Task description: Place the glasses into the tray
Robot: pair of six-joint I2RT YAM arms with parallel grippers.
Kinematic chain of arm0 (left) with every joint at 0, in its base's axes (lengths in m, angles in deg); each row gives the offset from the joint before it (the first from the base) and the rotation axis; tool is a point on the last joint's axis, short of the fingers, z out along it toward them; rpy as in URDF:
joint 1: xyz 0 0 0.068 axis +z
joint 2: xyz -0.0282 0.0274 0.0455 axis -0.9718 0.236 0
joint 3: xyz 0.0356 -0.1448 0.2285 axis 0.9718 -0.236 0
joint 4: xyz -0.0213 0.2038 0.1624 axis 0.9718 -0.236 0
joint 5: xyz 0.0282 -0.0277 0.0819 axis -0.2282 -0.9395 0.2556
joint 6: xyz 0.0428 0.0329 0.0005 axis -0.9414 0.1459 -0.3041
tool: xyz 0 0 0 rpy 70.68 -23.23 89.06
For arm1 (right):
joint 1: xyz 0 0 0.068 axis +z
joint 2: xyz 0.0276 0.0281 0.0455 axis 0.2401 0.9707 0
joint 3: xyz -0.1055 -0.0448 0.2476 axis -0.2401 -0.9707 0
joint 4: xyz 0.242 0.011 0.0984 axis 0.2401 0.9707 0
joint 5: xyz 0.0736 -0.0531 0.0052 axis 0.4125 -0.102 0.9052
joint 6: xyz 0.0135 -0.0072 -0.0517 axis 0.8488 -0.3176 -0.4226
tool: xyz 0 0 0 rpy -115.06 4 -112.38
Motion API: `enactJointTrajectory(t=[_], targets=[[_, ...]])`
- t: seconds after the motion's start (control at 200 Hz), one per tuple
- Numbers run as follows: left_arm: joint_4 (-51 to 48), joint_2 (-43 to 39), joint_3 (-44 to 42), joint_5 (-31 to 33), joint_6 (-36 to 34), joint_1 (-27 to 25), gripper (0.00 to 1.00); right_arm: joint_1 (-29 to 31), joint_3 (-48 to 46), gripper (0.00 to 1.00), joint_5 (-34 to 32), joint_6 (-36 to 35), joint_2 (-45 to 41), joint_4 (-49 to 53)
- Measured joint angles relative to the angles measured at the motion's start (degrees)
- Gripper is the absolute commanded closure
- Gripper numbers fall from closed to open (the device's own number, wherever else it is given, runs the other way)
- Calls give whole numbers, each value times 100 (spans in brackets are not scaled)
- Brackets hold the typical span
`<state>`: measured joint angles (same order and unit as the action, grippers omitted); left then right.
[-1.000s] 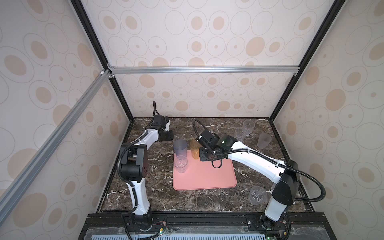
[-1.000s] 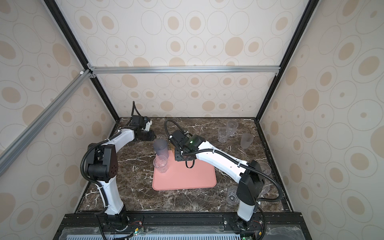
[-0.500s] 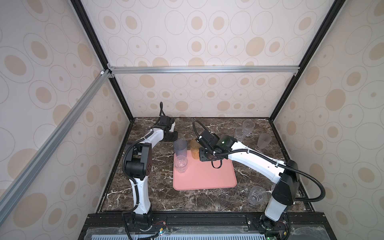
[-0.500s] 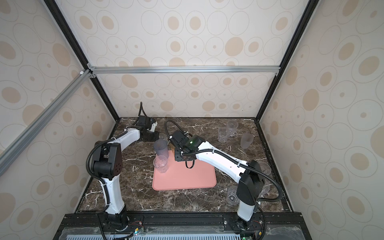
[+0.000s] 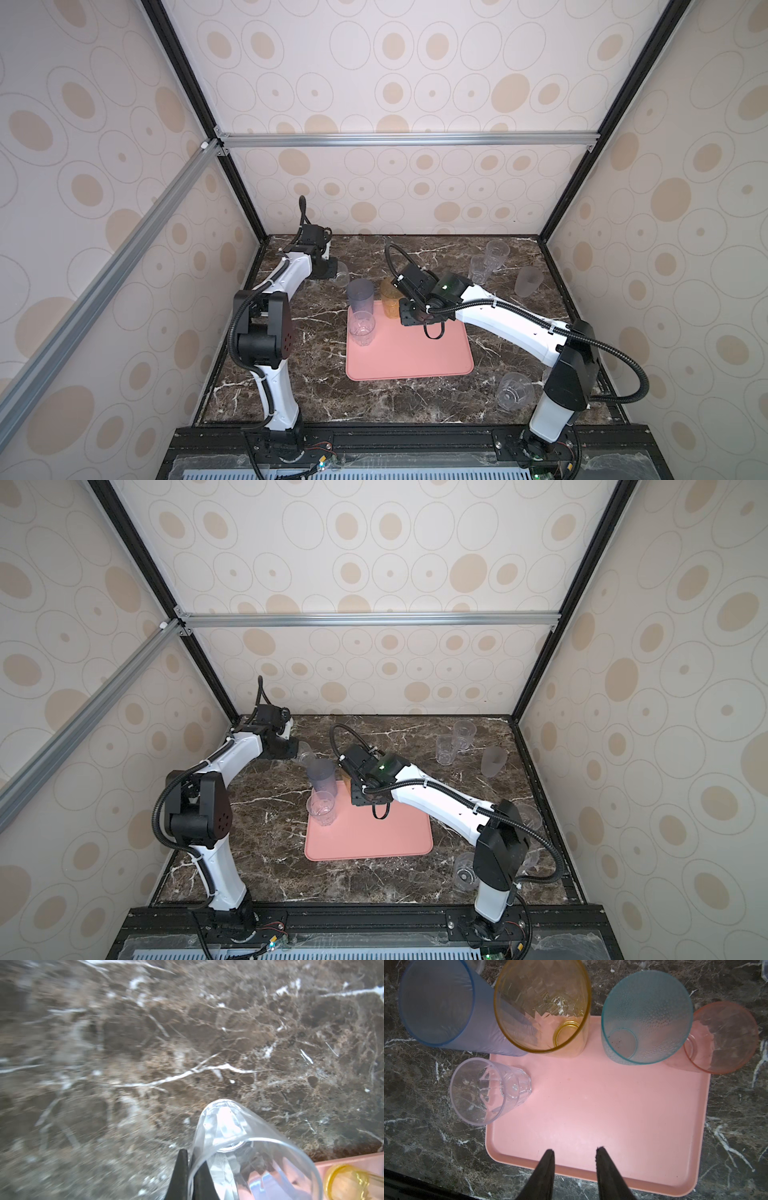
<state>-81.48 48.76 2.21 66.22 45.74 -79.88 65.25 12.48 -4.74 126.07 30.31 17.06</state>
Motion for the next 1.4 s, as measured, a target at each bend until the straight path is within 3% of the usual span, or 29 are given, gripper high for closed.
enactJointTrajectory(t=[0.285,0.545,0.89,1.075,1.395], targets=[[-323,-1034,-968,490,24,125,100,0,-13,63,-2,-26,-107,-7],[-348,-1036,-1941,684,214,254,100,0,-295,63,-24,-26,-420,-20],[-295,-1003,-1897,754,354,258,61,-61,-951,62,-566,-61,-1329,378],[-319,-1405,-1762,730,417,258,56,-415,-1285,62,-846,-107,-2000,1047],[361,-3239,-1672,726,566,11,51,-695,-2129,61,-723,396,-2839,2544]])
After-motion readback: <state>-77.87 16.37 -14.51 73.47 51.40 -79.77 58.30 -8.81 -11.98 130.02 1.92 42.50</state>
